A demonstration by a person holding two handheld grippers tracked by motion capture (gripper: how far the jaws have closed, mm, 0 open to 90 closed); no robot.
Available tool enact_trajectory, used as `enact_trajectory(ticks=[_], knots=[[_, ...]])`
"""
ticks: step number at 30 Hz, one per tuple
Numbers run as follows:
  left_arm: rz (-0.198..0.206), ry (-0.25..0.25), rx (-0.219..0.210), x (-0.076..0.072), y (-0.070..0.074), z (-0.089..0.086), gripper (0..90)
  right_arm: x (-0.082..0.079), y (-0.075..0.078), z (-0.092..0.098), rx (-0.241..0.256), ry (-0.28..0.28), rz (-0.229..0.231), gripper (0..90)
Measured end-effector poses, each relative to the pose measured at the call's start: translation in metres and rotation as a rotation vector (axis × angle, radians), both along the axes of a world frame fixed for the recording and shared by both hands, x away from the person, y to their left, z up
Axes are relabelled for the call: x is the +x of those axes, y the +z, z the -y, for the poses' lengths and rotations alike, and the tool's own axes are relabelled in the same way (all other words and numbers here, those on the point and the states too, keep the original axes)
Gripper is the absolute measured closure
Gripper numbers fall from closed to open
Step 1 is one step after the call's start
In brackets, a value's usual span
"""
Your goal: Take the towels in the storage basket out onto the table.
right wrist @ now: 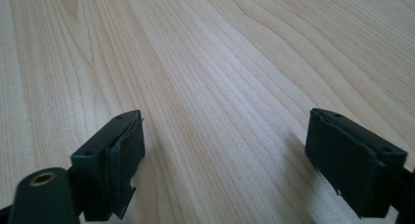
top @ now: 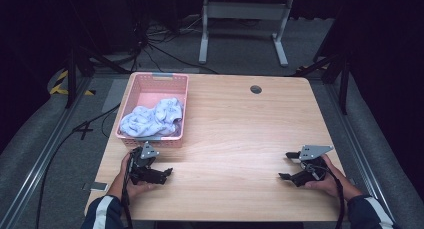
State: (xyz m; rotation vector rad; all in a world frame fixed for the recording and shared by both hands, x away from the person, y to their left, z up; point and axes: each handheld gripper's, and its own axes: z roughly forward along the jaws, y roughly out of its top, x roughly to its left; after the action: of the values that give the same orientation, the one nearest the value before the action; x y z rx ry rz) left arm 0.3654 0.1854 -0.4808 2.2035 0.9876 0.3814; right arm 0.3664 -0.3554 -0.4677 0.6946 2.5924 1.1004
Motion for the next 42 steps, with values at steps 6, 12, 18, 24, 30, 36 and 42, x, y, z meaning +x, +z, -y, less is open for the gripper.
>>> enact_trajectory(ticks=[6, 12, 18, 24, 30, 36, 42], knots=[[-0.003, -0.002, -0.005, 0.0, 0.0, 0.0, 0.9, -0.002, 0.0, 0.001, 0.004, -0.007, -0.002, 14.5], [-0.017, -0.027, 0.004, -0.004, 0.005, -0.002, 19.3, -0.002, 0.0, 0.001, 0.001, -0.009, 0.001, 14.5], [0.073, -0.055, 0.075, -0.024, 0.035, -0.008, 21.8, 0.0, 0.001, -0.001, -0.003, 0.0, -0.003, 14.4], [0.252, -0.023, 0.002, -0.028, 0.092, -0.016, 16.3, 0.0, 0.0, -0.001, -0.003, 0.0, 0.001, 14.4], [0.279, -0.005, 0.1, -0.002, 0.11, -0.009, 15.8, 0.0, 0.001, -0.002, -0.004, -0.005, -0.001, 14.5], [0.22, 0.004, 0.142, 0.029, 0.112, -0.007, 15.6, -0.001, 0.001, -0.002, -0.007, -0.007, 0.001, 14.8], [0.113, -0.002, 0.232, 0.069, 0.103, -0.002, 15.7, -0.002, 0.001, -0.003, -0.01, 0.004, 0.001, 15.1]])
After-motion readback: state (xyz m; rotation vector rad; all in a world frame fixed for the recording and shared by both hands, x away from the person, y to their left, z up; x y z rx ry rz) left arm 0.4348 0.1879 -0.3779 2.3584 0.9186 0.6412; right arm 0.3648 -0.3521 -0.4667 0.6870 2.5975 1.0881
